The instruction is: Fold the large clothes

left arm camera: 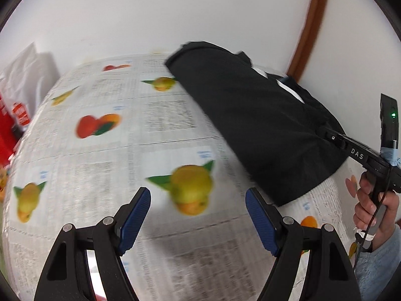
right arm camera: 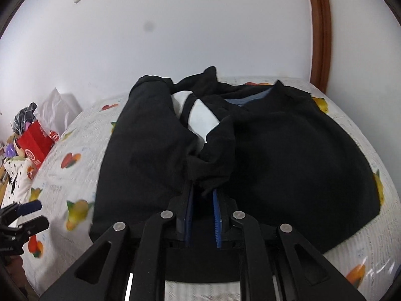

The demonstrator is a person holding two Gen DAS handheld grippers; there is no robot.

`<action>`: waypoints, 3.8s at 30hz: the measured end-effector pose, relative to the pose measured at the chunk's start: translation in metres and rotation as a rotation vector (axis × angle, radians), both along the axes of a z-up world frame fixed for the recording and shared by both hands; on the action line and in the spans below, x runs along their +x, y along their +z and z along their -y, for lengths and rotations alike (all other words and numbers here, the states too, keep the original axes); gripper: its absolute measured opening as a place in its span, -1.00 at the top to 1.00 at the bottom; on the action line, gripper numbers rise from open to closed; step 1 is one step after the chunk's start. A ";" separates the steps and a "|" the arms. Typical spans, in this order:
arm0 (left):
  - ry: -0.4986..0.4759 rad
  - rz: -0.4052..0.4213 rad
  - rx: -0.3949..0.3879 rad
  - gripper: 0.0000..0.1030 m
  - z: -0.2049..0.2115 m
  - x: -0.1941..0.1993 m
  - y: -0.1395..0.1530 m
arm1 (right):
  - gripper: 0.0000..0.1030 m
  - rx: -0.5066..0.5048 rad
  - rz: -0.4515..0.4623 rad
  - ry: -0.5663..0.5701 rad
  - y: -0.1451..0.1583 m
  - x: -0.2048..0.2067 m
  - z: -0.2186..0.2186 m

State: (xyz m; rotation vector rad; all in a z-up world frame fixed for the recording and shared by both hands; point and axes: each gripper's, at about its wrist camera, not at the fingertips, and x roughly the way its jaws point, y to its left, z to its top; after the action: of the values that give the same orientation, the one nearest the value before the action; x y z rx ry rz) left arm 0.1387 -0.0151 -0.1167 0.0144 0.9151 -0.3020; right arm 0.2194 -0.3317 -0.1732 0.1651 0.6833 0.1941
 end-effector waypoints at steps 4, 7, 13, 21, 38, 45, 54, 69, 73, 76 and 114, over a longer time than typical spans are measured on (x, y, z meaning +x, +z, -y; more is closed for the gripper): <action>-0.043 -0.012 0.002 -0.45 0.026 0.003 -0.006 | 0.65 -0.081 0.004 -0.038 -0.005 -0.010 0.018; -0.072 -0.021 0.003 -0.44 0.046 0.005 -0.009 | 0.63 -0.137 -0.025 -0.069 -0.014 -0.010 0.041; -0.119 -0.041 0.021 -0.23 0.078 0.009 -0.019 | 0.59 -0.188 -0.100 -0.121 -0.037 -0.006 0.075; -0.101 -0.074 0.009 0.11 0.093 0.016 -0.032 | 0.56 -0.150 -0.135 -0.119 -0.050 0.000 0.083; -0.019 -0.063 -0.033 0.86 0.064 0.012 -0.028 | 0.53 -0.186 -0.133 -0.130 -0.046 -0.005 0.061; 0.021 -0.056 -0.056 0.89 0.029 0.009 -0.026 | 0.53 -0.182 -0.126 -0.101 -0.042 -0.009 0.037; 0.127 -0.056 -0.068 0.89 -0.040 0.004 -0.021 | 0.52 -0.185 -0.106 -0.003 -0.033 -0.004 -0.023; 0.098 -0.082 -0.137 0.21 -0.082 -0.009 -0.024 | -0.54 -0.031 0.008 0.327 0.036 0.005 -0.064; 0.059 -0.054 -0.150 -0.15 -0.077 -0.008 -0.021 | -0.54 -0.033 -0.028 0.344 0.028 0.020 -0.084; 0.033 -0.063 -0.151 -0.26 -0.064 0.001 -0.022 | -0.54 0.006 -0.072 0.353 0.017 0.045 -0.099; -0.029 -0.021 0.064 -0.55 0.003 0.018 -0.027 | 0.25 0.031 0.074 0.085 0.021 -0.014 0.028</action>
State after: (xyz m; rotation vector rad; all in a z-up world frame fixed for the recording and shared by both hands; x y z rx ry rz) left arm 0.1572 -0.0184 -0.1441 0.0841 0.9463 -0.3003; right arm 0.2055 -0.3600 -0.1519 0.1582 0.6143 0.2916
